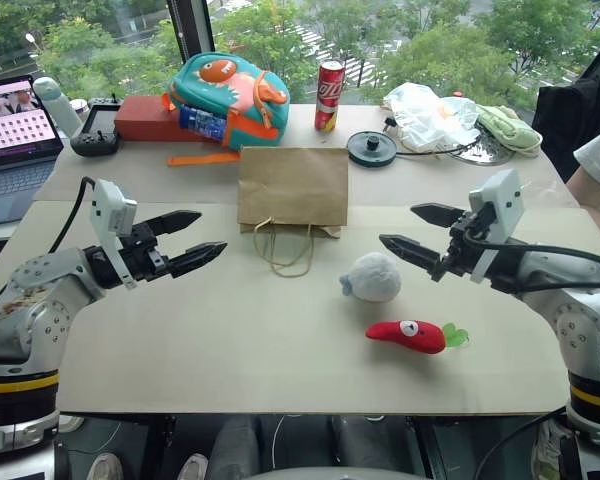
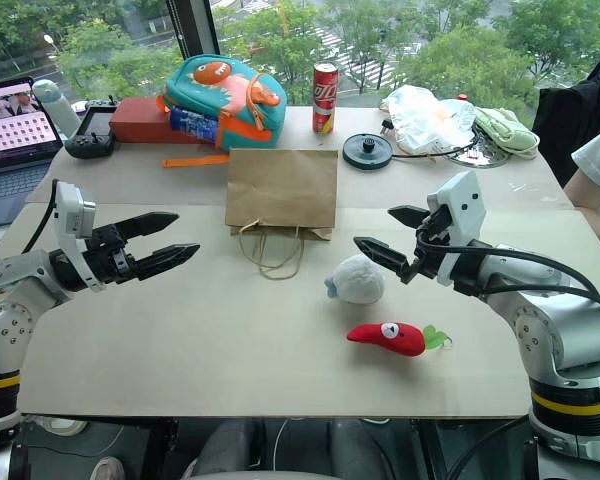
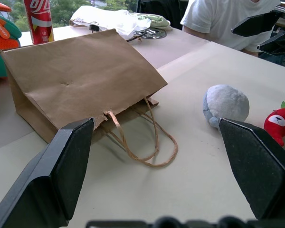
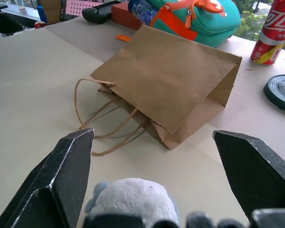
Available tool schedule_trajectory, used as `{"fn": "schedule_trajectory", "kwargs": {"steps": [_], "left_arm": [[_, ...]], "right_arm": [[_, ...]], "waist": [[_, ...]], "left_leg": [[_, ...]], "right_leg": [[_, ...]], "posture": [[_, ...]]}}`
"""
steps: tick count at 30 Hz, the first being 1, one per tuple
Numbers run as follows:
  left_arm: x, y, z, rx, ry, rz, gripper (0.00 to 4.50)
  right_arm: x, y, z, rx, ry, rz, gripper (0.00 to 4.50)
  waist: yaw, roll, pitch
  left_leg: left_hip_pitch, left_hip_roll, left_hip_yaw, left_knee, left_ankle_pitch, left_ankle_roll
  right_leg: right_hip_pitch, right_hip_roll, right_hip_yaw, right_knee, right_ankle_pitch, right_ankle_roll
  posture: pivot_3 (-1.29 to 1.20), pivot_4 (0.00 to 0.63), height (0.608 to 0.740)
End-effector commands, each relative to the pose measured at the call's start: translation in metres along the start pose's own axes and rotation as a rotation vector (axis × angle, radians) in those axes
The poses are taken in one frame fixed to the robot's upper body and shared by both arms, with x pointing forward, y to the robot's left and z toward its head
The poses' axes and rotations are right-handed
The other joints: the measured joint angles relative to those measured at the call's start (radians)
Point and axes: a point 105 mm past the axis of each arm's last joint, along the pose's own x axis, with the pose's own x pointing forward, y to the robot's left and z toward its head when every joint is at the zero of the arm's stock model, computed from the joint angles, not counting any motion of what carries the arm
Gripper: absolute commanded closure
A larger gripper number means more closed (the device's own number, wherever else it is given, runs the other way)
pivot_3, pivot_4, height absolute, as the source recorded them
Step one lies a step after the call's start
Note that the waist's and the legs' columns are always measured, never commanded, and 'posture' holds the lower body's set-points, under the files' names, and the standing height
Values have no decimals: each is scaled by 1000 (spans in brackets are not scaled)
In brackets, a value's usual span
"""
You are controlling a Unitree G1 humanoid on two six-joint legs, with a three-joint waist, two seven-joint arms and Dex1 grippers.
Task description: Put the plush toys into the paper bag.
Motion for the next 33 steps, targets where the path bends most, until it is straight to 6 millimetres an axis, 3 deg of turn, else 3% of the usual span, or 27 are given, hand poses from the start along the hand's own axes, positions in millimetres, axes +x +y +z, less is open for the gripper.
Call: {"fn": "schedule_trajectory", "kwargs": {"steps": [1,10,15,23,33], "left_arm": [[-1,-1,14,41,-37,-17,0],[4,19,-18,244,118,-50,0],[38,37,-22,484,152,-106,0],[96,46,-36,846,223,-220,0],[130,37,-32,986,177,-237,0]], "right_arm": [[-1,1,14,-58,-43,6,64],[0,14,17,-68,-47,52,64],[0,13,16,-64,-48,34,64],[-4,18,19,-83,-46,17,64],[-5,24,24,-91,-72,-22,64]], "waist": [[0,0,0],[2,0,0],[22,0,0],[35,0,0],[32,0,0]], "left_leg": [[0,0,0,0,0,0],[0,0,0,0,0,0],[0,-1,0,1,0,0],[-6,-1,-1,4,-3,5],[-11,-1,-4,6,-4,6]], "right_leg": [[0,0,0,0,0,0],[0,0,0,0,0,0],[0,0,-1,0,0,-1],[-2,0,-2,-2,0,0],[-4,0,-4,-1,0,0]], "posture": [[0,150,728],[0,150,728],[0,150,728],[0,150,728],[0,150,728]]}}
